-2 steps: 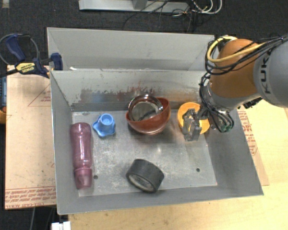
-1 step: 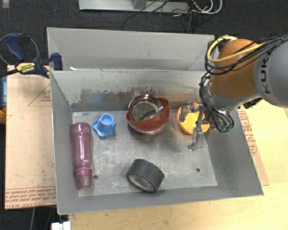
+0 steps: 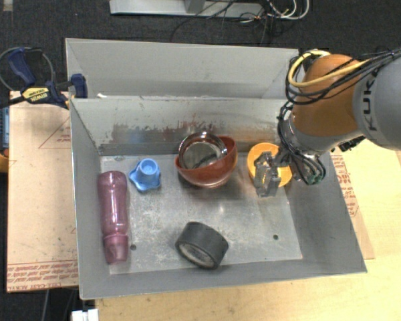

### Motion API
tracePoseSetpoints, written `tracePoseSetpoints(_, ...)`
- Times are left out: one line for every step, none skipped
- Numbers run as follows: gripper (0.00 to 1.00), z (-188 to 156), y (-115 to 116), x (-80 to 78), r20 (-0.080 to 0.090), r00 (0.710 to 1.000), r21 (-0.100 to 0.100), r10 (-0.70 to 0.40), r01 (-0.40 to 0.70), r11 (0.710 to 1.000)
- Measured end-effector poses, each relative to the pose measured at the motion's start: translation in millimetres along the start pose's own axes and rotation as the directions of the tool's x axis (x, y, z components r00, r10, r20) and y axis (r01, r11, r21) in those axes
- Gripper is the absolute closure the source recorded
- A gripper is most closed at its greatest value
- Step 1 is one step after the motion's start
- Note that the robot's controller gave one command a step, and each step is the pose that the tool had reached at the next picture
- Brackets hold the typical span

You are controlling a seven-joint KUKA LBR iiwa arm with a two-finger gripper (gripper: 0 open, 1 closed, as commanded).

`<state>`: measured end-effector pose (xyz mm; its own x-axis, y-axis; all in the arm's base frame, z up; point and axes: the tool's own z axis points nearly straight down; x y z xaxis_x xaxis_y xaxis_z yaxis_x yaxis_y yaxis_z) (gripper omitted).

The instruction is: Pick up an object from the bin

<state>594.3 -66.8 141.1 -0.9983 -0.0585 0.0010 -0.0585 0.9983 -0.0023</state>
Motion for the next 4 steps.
tracePoseSetpoints(1.0,0.0,0.0,0.0,0.0,1.0,0.0,0.0,0.0,1.0)
tracePoseSetpoints(0.0,24.6,-67.2,-36.5,0.004,0.983,0.0,-0.184,0.184,0.983)
tracePoseSetpoints(0.0,24.7,-67.3,-36.4,0.004,0.983,0.0,-0.184,0.184,0.983)
tracePoseSetpoints(1.0,70.6,-72.3,-36.6,0.009,0.988,-0.001,-0.152,0.152,0.988)
